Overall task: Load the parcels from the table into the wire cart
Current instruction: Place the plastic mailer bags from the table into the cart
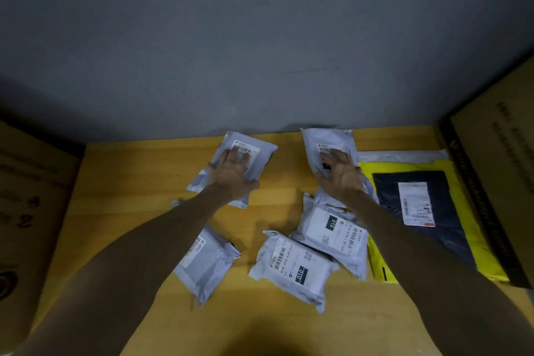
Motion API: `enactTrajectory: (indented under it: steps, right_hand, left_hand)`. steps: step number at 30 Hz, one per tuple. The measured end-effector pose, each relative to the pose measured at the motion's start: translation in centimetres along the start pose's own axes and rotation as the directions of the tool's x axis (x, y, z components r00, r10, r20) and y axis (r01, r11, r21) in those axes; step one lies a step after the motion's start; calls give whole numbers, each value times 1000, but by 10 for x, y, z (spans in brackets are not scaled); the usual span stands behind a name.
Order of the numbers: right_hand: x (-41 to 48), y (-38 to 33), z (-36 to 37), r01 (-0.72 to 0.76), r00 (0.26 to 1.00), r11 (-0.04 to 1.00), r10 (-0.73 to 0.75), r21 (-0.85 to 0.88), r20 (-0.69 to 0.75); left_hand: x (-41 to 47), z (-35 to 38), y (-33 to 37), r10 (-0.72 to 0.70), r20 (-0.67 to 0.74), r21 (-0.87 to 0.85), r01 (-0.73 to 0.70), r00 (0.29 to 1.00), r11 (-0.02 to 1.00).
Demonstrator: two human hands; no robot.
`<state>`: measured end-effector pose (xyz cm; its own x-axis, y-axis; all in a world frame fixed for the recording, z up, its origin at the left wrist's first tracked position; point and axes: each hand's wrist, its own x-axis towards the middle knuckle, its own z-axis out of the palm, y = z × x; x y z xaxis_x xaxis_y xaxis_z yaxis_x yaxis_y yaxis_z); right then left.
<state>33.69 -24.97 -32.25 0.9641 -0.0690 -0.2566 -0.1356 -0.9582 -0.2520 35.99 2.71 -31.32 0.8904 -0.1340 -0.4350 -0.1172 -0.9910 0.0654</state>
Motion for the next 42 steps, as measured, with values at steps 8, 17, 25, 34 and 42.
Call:
enactTrajectory:
  steps: [8,17,25,34,42]
  right_hand:
    - [-31,-26,-45,31,999,999,-32,-22,-43]
    - [-99,-72,-65,41,985,998,-47,-37,-166]
    - [-190,-116,-60,-75,967,997,75,7,-242]
    - [-267,-118,-88,-168,919,982,123,-88,-374]
    - [-347,-67,-100,-265,858,964,218,-37,-466]
  left_hand:
    - [-51,-49,-7,-52,-105,-20,51,993,999]
    - [-111,-66,-44,-6,-200,-33,-1,980,999]
    - [-173,-67,-81,117,-225,-26,-126,967,992]
    - [-212,-95,-59,251,-289,27,-255,924,967]
    - [-247,-100,1,404,-306,125,-384,862,915]
